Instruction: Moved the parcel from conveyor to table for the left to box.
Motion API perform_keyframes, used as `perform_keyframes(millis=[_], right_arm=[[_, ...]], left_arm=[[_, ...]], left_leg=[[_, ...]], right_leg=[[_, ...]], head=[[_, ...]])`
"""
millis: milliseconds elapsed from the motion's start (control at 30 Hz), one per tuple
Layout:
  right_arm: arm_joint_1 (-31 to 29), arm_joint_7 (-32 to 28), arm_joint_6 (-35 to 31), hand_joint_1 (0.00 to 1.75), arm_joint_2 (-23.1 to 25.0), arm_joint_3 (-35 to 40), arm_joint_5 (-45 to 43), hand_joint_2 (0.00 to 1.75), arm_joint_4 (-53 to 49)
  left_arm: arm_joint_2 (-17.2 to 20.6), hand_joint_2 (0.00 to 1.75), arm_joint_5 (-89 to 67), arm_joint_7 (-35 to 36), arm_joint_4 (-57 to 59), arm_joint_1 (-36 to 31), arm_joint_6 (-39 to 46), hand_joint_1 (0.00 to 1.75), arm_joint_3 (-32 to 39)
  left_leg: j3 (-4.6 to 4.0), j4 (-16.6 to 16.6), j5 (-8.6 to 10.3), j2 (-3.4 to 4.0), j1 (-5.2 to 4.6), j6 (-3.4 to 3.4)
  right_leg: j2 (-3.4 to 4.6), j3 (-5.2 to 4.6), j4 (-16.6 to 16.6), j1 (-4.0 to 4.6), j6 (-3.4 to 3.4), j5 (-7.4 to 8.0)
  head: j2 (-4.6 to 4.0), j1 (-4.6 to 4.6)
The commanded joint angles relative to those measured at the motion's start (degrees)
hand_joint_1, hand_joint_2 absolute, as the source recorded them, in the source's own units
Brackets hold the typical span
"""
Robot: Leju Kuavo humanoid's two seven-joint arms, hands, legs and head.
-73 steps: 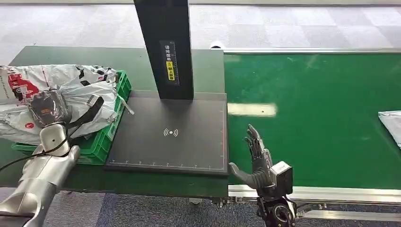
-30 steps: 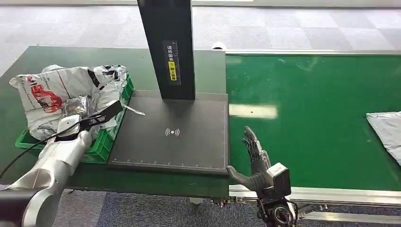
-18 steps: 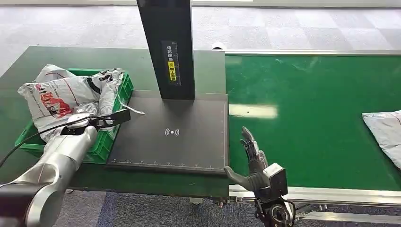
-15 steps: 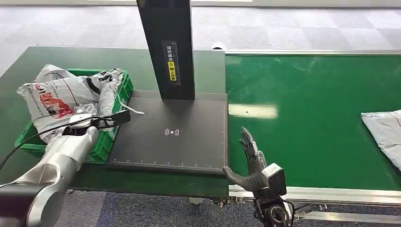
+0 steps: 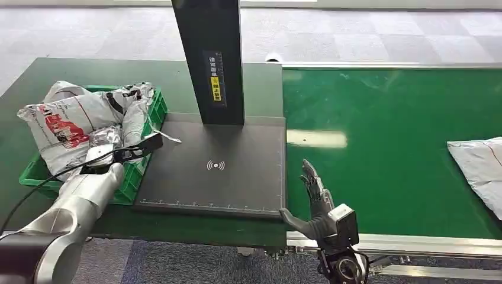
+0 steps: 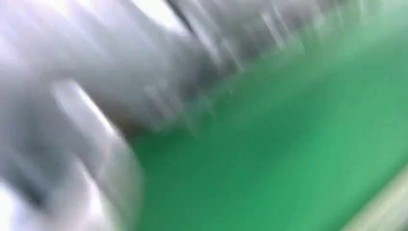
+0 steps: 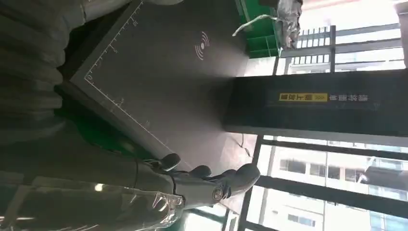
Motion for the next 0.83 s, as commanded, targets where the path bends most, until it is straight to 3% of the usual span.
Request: perform_keyframes(millis=[33, 100, 167, 300, 500, 567, 667, 800, 833], right_arm=[[-0.5, 0.9, -0.5, 0.00, -0.7, -0.2, -0.8, 1.75, -0.1], [-0.6, 0.9, -0.8, 0.00, -0.8, 0.2, -0.9, 1.75, 0.0], [-0.8, 0.7, -1.2, 0.00, -1.0, 0.5, -1.3, 1.75, 0.2], [-0.9, 0.4, -1.6, 0.00, -1.3, 0.8, -1.6, 1.75, 0.6], [-1.3, 0.2, -1.7, 0.00, -1.6, 1.0, -1.8, 1.75, 1.3], [-1.7, -0.2, -2.0, 0.00, -1.9, 1.4, -2.1, 1.75, 2.0], [-2.0, -0.5, -2.3, 0.00, -2.3, 1.5, -2.4, 1.75, 2.3], [-1.9, -0.6, -2.4, 0.00, -2.4, 1.6, -2.6, 1.75, 2.3], [-1.9, -0.6, -2.4, 0.00, -2.4, 1.7, -2.6, 1.75, 2.3]], left_arm=[[-1.9, 0.00, 4.9, -11.9, -4.4, 1.2, 29.9, 0.00, 5.6], [-2.7, 0.00, 7.9, -16.4, -10.2, 3.2, 31.1, 0.00, 8.3], [-4.4, 0.00, 4.8, -21.3, -23.6, 7.8, 31.1, 0.00, 12.9], [-7.4, 0.00, 3.5, -27.4, -29.1, 9.1, 31.1, 0.00, 19.5], [-8.7, 0.00, 2.5, -29.8, -29.7, 8.9, 31.1, 0.00, 22.7], [-8.8, 0.00, -0.5, -28.5, -27.7, 8.3, 31.1, 0.00, 23.5], [-5.4, 0.00, -7.8, -17.4, -19.4, 6.5, 31.1, 0.00, 18.4], [-4.1, 0.00, -7.5, -14.4, -17.5, 6.8, 31.1, 0.00, 15.8], [-3.5, 1.75, -7.9, -12.6, -14.7, 6.3, 31.1, 0.00, 14.4]], left_leg=[[-0.09, 0.0, 0.00, -0.01, -0.01, 0.04], [-0.01, -0.1, 0.00, 0.04, -0.02, 0.05], [-0.09, 0.0, -0.01, 0.07, -0.01, 0.04], [-0.14, 0.0, 0.01, 0.05, 0.00, 0.05], [-0.11, -0.1, 0.07, 0.16, -0.01, 0.07], [-0.17, -0.1, 0.03, 0.15, 0.01, 0.05], [-0.13, 0.0, 0.01, 0.11, -0.01, 0.03], [-0.12, -0.1, 0.03, 0.18, -0.01, 0.04], [-0.13, 0.0, 0.00, 0.17, 0.00, 0.03]], right_leg=[[-0.02, -0.04, 0.0, 0.00, 0.03, 0.01], [0.01, 0.02, -0.1, -0.01, 0.03, 0.01], [0.04, -0.08, -0.1, 0.00, 0.02, 0.02], [-0.01, -0.13, -0.1, 0.01, 0.02, 0.02], [0.17, -0.13, -0.2, 0.01, 0.03, 0.10], [0.16, -0.20, -0.1, 0.02, 0.02, 0.07], [0.13, -0.16, 0.0, -0.01, 0.01, 0.02], [0.20, -0.15, -0.1, 0.00, 0.01, 0.06], [0.18, -0.15, -0.1, 0.01, 0.01, 0.03]], head=[[0.00, 0.02], [0.02, 0.02], [0.00, 0.02], [0.00, 0.02], [0.00, 0.02], [0.00, 0.00], [0.00, 0.02], [0.00, 0.00], [0.00, 0.02]])
